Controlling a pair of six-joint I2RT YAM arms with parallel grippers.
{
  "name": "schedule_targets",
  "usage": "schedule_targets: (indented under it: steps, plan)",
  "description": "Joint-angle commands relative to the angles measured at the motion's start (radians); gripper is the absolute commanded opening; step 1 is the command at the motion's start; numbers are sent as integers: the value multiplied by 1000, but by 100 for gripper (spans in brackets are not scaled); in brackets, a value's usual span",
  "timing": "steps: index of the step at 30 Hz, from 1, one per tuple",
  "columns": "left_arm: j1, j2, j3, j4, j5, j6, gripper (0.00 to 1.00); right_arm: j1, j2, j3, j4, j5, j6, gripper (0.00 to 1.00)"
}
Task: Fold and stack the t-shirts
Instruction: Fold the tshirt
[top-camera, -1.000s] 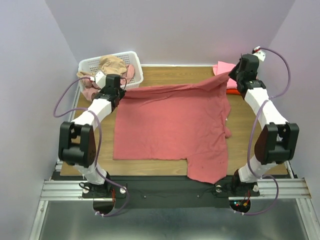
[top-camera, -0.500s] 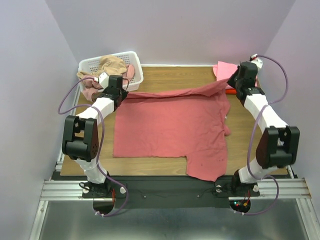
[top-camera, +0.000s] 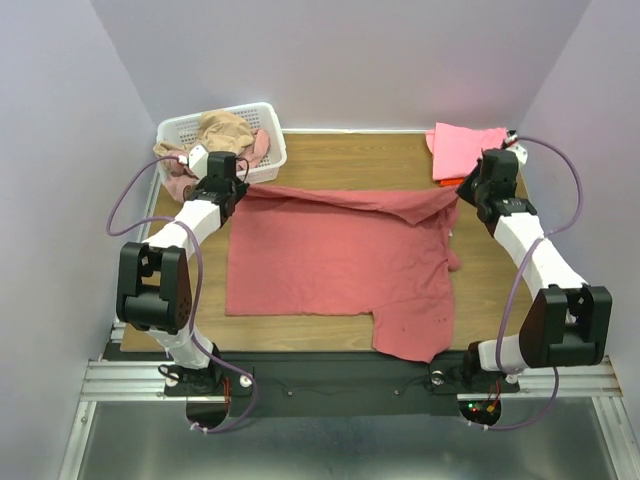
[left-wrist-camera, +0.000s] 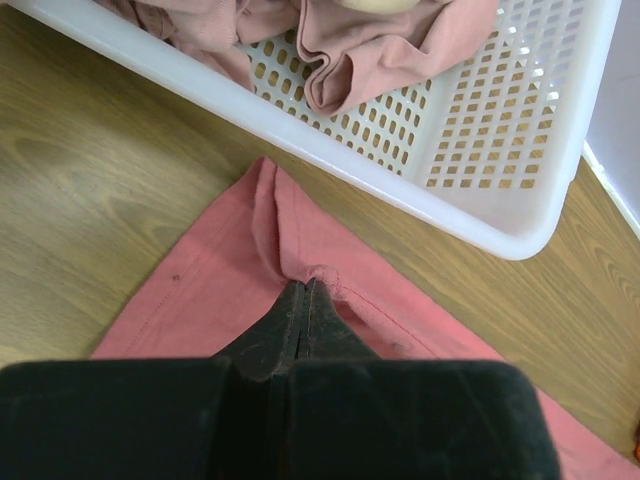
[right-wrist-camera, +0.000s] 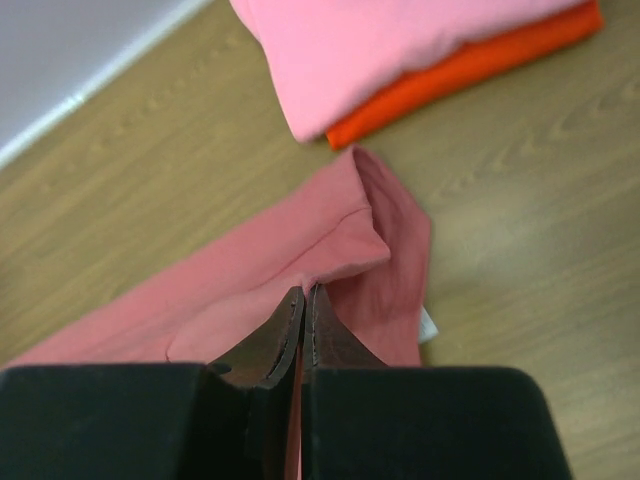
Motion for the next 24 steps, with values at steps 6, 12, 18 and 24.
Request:
schedule_targets:
  steps: [6, 12, 18, 24]
  plan:
    - [35, -27, -36, 11, 32, 44, 0, -4, -128, -120, -93, -22, 52, 0]
    - [35, -38, -67, 12, 47, 50, 0, -4, -163, -191, -173, -48, 69, 1]
    - [35, -59, -169, 6, 29, 24, 0, -5, -203, -285, -199, -83, 86, 0]
    - [35, -45, -199, -57, 5, 1, 0, -4, -191, -361, -230, -51, 103, 0]
